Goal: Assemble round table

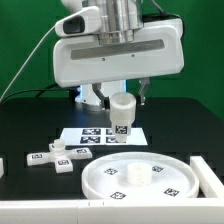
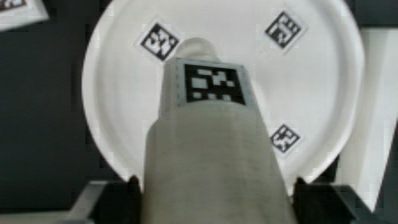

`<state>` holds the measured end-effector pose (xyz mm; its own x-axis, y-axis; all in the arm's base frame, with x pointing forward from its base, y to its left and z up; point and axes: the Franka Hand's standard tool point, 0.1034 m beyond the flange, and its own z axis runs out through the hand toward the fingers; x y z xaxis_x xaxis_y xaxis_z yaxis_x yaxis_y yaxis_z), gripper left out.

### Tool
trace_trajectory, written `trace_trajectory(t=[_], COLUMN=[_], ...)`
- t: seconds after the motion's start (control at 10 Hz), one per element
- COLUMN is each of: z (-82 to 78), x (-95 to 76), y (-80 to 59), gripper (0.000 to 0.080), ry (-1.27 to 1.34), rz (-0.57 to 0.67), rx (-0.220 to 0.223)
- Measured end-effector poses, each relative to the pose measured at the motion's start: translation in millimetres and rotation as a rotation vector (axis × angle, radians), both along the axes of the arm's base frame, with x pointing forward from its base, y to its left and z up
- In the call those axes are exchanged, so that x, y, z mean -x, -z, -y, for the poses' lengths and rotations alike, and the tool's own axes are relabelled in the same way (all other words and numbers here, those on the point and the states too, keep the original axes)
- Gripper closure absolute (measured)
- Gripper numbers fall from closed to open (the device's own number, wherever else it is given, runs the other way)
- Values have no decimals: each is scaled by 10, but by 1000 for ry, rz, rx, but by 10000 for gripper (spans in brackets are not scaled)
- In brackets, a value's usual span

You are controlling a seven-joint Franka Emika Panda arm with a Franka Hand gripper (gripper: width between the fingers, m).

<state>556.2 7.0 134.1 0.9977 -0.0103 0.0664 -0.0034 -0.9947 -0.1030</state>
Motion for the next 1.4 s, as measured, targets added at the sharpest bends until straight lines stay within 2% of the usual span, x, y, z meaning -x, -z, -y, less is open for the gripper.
trace_trajectory(t=[0.1, 0.2, 0.3, 0.4, 0.5, 0.6, 0.7, 0.8, 1.0, 1.2, 1.4], z=[-39, -57, -59, -126, -139, -76, -99, -115, -319, -191, -200], x=[-39, -147, -273, -348, -369, -354, -322, -332, -165, -149, -130], y=[33, 5, -32, -31, -57, -42, 10, -6, 54, 81, 107], gripper=[392, 392, 392, 392, 392, 392, 392, 392, 391, 390, 390], ry=[7, 21, 28, 34, 31, 33, 29, 27, 9, 32, 34], rz=[45, 117, 247, 348, 411, 471, 433, 434, 439, 410, 394], rx=[4, 11, 40, 61, 78, 106, 95, 94, 88, 84, 79])
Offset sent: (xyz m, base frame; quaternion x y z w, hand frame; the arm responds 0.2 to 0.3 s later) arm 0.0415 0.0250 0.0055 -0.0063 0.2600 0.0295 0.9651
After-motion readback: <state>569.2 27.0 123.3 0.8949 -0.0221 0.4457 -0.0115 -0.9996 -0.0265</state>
